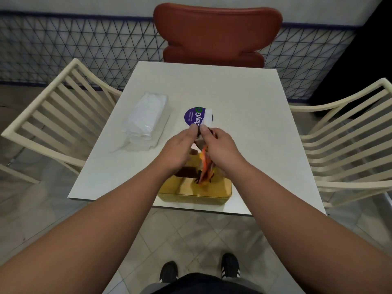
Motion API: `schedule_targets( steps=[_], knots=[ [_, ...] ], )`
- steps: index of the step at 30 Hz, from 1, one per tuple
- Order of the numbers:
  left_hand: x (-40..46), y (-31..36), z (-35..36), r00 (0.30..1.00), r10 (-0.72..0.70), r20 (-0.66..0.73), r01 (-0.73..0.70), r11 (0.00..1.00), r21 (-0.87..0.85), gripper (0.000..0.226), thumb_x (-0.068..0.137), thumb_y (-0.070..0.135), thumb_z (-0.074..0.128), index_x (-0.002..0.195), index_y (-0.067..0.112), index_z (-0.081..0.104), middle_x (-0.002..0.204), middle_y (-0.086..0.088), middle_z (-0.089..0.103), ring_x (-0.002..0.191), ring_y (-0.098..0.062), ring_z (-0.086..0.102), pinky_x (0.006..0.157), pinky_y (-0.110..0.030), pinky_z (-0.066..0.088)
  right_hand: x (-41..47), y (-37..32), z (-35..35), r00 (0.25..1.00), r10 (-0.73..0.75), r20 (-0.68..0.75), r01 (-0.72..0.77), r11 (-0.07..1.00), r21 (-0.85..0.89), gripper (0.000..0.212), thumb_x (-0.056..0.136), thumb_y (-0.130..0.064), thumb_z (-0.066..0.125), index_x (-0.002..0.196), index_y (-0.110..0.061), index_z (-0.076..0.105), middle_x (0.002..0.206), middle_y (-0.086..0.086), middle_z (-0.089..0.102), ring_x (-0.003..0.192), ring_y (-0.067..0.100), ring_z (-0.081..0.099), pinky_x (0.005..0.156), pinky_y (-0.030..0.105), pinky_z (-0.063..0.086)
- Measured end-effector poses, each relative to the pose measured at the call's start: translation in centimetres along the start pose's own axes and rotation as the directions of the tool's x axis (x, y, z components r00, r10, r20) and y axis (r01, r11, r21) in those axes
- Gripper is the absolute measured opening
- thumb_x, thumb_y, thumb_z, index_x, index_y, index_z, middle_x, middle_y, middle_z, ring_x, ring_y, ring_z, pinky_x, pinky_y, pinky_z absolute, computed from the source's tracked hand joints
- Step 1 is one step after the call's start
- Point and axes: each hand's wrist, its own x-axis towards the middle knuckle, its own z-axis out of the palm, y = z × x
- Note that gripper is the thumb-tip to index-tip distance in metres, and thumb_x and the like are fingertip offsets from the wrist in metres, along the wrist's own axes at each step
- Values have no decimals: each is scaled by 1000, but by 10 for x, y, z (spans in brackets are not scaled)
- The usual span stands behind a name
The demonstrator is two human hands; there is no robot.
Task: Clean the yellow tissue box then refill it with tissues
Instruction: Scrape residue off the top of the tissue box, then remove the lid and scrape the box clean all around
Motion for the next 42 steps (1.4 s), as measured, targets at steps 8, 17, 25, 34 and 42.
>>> schedule_targets(
  steps=[8, 17, 25, 34, 42],
  knots=[
    [-18, -23, -73, 934, -195, -298, 117, 958, -260, 23, 96, 19, 52, 117, 20, 62, 100, -7, 71, 85, -20, 70, 66, -29, 53, -2, -14, 26, 919, -133, 371, 302, 841, -448, 51, 87, -57, 54, 125, -24, 58, 118, -4, 62, 106, 14, 56, 91, 32, 45],
    [-28, -99, -88, 852, -433, -294, 398, 901, -172, 35, 95, 41, 51, 110, 10, 59, 98, -12, 69, 80, -25, 70, 70, -33, 56, -20, 38, 38, 801, 132, 584, 515, 346, -784, 74, 79, -34, 68, 144, -21, 37, 133, 4, 52, 114, 23, 54, 91, 36, 50],
    [-31, -116, -84, 862, -461, -211, 446, 887, -115, 68, 72, 67, 59, 116, 16, 57, 101, -7, 70, 84, -23, 71, 77, -41, 58, -21, 37, 31, 808, 105, 580, 480, 454, -751, 75, 81, -42, 71, 145, -22, 37, 141, 3, 45, 127, 23, 44, 98, 31, 38],
    [-22, -107, -72, 885, -392, -252, 417, 907, 53, 71, 75, 62, 67, 127, 15, 51, 113, -2, 61, 98, -20, 60, 79, -35, 47, -9, -1, 4, 946, -94, 310, 298, 625, -721, 59, 82, -55, 65, 126, -18, 55, 113, 3, 59, 104, 23, 54, 74, 28, 38],
    [-14, -116, -70, 889, -388, -245, 401, 916, 5, 66, 75, 55, 72, 122, 12, 52, 108, -5, 63, 95, -23, 62, 81, -40, 51, 18, 65, -70, 962, -83, -260, -155, 619, -770, 57, 88, -56, 56, 113, -5, 55, 106, 13, 62, 95, 29, 59, 67, 32, 41]
  ],
)
